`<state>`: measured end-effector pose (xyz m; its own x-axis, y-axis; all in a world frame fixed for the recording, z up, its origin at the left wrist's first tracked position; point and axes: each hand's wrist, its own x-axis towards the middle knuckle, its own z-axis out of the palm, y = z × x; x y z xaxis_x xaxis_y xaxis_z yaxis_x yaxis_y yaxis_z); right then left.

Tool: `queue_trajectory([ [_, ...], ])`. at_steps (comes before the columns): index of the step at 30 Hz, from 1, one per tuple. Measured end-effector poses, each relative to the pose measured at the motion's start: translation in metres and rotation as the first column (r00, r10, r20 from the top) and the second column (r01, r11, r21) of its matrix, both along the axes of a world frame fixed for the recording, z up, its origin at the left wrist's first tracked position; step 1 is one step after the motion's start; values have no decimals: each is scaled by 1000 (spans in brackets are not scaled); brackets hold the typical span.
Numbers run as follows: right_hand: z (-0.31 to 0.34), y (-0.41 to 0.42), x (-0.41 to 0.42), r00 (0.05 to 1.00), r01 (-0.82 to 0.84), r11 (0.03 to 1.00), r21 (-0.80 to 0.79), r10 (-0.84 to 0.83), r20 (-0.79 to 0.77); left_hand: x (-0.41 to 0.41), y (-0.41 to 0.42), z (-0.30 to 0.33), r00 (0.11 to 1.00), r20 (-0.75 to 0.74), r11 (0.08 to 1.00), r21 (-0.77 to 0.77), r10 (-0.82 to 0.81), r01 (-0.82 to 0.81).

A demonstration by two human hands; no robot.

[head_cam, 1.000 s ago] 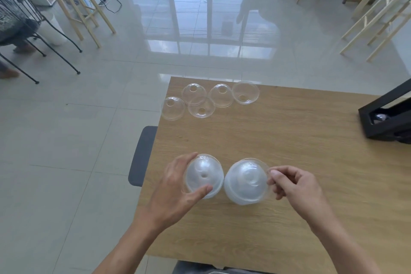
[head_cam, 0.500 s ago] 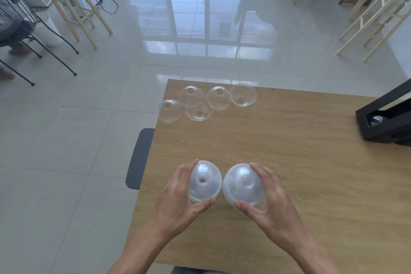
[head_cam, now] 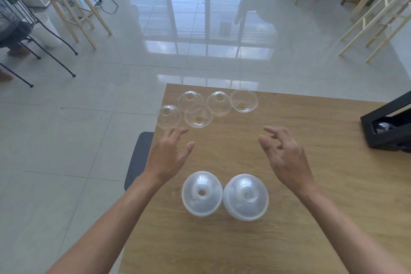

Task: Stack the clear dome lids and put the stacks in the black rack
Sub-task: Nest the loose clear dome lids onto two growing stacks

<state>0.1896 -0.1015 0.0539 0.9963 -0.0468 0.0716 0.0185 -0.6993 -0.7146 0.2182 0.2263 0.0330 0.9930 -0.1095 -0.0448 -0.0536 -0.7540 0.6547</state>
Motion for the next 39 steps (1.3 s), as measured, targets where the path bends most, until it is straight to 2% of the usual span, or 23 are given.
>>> queue_trajectory([
  [4, -20, 4, 70, 995, -99, 951, -293, 100, -11, 51, -9, -16, 989, -65, 964, 224, -131, 143],
  [7, -33, 10, 115, 972, -231, 809, -540, 214, -96, 73, -18, -25, 972, -143, 921, 320, -185, 223],
  [10, -44, 11, 147, 961, -271, 705, -656, 236, -144, 81, -21, -34, 963, -180, 922, 296, -202, 249],
  [13, -53, 7, 161, 958, -260, 632, -730, 266, -111, 81, -16, -40, 968, -174, 939, 264, -180, 222],
  [16, -56, 3, 155, 951, -257, 648, -717, 300, -69, 75, -10, -40, 985, -108, 971, 180, -138, 156],
  [19, -51, 0, 132, 962, -234, 798, -555, 271, -16, 60, -8, -29, 1000, -2, 1000, 7, -30, 30],
  [21, -42, -3, 109, 979, -188, 910, -369, 202, -2, 47, -8, -15, 994, -83, 976, -196, 75, -90],
  [23, -29, -7, 82, 994, -112, 979, -169, 112, -10, 32, -7, 3, 959, -235, 880, -406, 160, -246],
  [25, -13, -12, 53, 998, 0, 999, 52, 4, -70, 16, -4, 21, 915, -343, 761, -531, 210, -374],
  [27, 5, -16, 25, 982, 136, 929, 343, -80, -174, -2, -1, 40, 884, -426, 622, -645, 191, -445],
  [29, 24, -20, -2, 964, 224, 771, 596, -86, -252, -20, 4, 54, 880, -458, 511, -730, 127, -454],
  [31, 40, -24, -31, 945, 277, 614, 739, -36, -324, -40, 10, 62, 876, -478, 464, -762, 67, -452],
  [33, 51, -26, -57, 917, 324, 519, 791, 33, -397, -58, 13, 62, 859, -511, 461, -756, 26, -464],
  [35, 54, -22, -78, 880, 365, 472, 803, 107, -463, -73, 13, 58, 831, -556, 479, -731, -4, -486],
  [37, 52, -16, -92, 844, 404, 471, 784, 139, -518, -84, 9, 51, 798, -602, 494, -698, -13, -519],
  [39, 46, -9, -100, 825, 425, 525, 737, 110, -554, -92, 4, 43, 773, -634, 494, -667, 16, -558],
])
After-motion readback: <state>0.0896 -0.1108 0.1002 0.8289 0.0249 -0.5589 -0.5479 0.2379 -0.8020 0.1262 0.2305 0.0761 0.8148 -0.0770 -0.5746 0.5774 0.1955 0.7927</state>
